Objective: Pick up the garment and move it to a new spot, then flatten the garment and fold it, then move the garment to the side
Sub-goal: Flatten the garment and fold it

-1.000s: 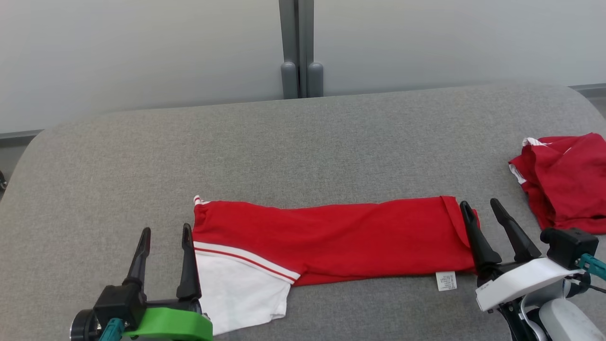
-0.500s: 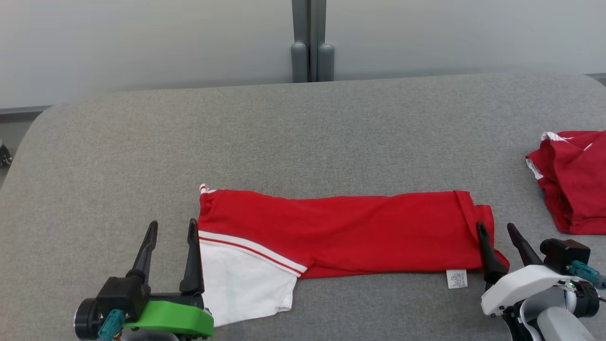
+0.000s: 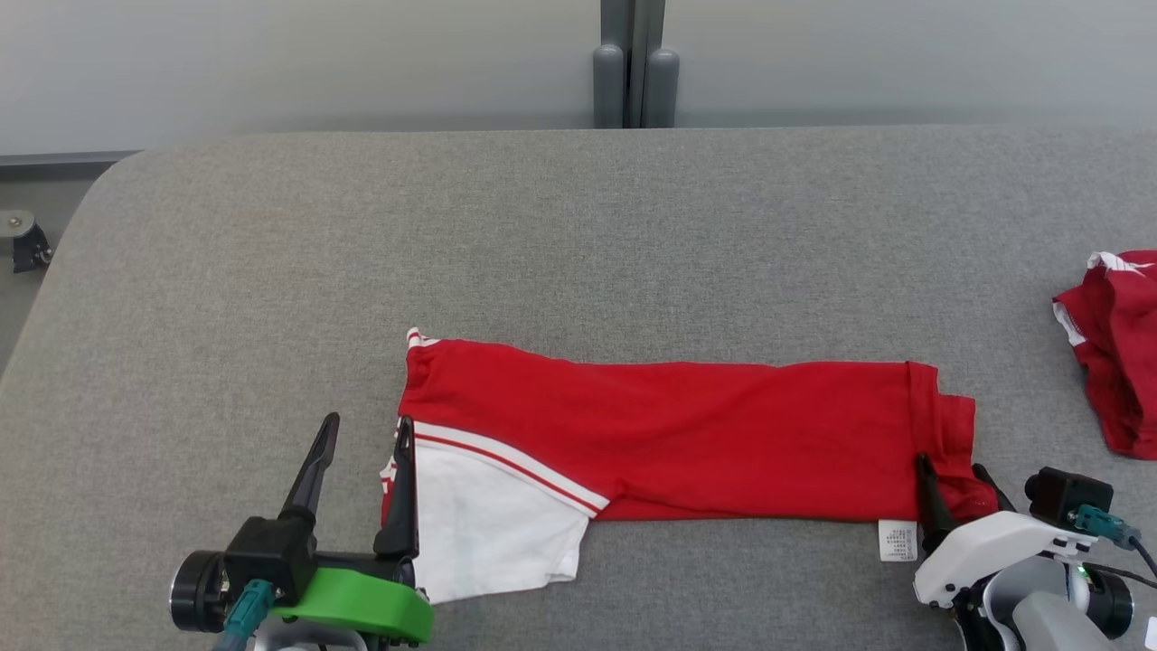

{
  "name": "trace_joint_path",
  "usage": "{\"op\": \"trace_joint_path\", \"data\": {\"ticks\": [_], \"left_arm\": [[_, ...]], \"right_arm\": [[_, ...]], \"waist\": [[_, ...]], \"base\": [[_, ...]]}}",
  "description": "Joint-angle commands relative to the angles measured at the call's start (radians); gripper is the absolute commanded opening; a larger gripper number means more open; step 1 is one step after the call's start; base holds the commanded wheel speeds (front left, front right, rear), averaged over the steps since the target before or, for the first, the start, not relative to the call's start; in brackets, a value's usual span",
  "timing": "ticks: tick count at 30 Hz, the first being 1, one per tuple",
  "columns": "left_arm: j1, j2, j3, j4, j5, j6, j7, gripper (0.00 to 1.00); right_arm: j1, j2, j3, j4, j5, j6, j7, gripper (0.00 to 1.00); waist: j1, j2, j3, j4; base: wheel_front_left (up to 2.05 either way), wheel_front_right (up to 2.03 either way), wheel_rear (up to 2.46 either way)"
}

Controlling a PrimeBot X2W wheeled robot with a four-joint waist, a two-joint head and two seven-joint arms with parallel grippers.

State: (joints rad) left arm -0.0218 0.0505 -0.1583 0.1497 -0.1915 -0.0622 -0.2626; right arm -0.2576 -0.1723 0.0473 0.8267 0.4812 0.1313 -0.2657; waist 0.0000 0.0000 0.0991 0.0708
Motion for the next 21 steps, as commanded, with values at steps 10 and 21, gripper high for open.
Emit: {"op": "trace_joint_path", "data": {"ticks": [10,21], "left_arm": [[-0.01,0.001,-0.009,0.007,-0.008,-0.002,-0.002,1.0],[0.004,0.001,-0.019,0.01,-0.017,0.003,-0.002,1.0]], "right_arm": [[-0.027,0.002,0.069,0.074,0.049,-0.001,0.004,0.0],[-0.047,-0.107,-0.073,0.095,0.022,-0.002,0.002,0.0]], "waist": [[0.0,0.0,-0.008,-0.003],[0.0,0.0,-0.021,-0.008]], "base": [[0.0,0.0,0.0],[0.0,0.0,0.0]]}}
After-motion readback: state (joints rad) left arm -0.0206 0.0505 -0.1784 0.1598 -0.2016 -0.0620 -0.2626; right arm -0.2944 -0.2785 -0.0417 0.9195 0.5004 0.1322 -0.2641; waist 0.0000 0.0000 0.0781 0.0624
